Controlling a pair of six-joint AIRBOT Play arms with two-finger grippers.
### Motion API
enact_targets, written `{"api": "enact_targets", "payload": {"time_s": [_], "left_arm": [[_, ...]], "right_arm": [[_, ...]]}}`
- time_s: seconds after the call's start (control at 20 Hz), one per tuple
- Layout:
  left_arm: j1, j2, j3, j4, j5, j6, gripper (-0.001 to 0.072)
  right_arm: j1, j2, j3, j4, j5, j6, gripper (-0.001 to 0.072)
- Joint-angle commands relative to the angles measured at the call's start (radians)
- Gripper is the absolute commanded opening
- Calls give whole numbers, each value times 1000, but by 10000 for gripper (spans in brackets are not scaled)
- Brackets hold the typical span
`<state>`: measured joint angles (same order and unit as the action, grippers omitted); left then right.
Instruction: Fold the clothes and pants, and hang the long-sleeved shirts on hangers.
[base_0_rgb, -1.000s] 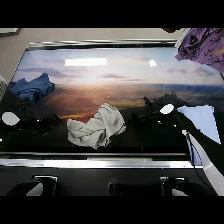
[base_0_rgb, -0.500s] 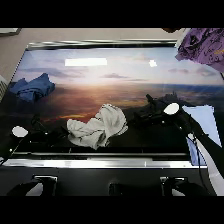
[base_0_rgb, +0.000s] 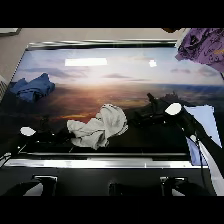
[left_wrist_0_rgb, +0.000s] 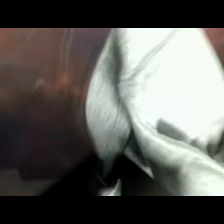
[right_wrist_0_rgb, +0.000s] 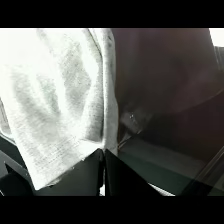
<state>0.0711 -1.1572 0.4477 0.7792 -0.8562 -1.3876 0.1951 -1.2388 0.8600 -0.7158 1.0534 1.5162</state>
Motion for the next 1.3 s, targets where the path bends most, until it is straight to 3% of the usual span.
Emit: {"api": "enact_targets", "payload": {"time_s": [0.0,0.2,0.4,0.7,0.9,1.25], "left_arm": [[-29,-26,10,-51,12,53,17],[-29,32,121,-49,-5,54,15],[-29,146,357,17,-15,35,14],[-29,331,840,424,-15,-240,14],[-29,454,996,557,-27,-338,15],[-29,666,1002,718,-126,-472,15]], "right_arm": [[0,43,1,-42,-24,38,25],[-1,105,49,-143,-49,45,25],[0,152,293,-462,-66,119,25],[0,227,784,-911,-65,175,25],[0,332,937,-991,-49,175,25],[0,561,948,-1071,-46,203,25]]}}
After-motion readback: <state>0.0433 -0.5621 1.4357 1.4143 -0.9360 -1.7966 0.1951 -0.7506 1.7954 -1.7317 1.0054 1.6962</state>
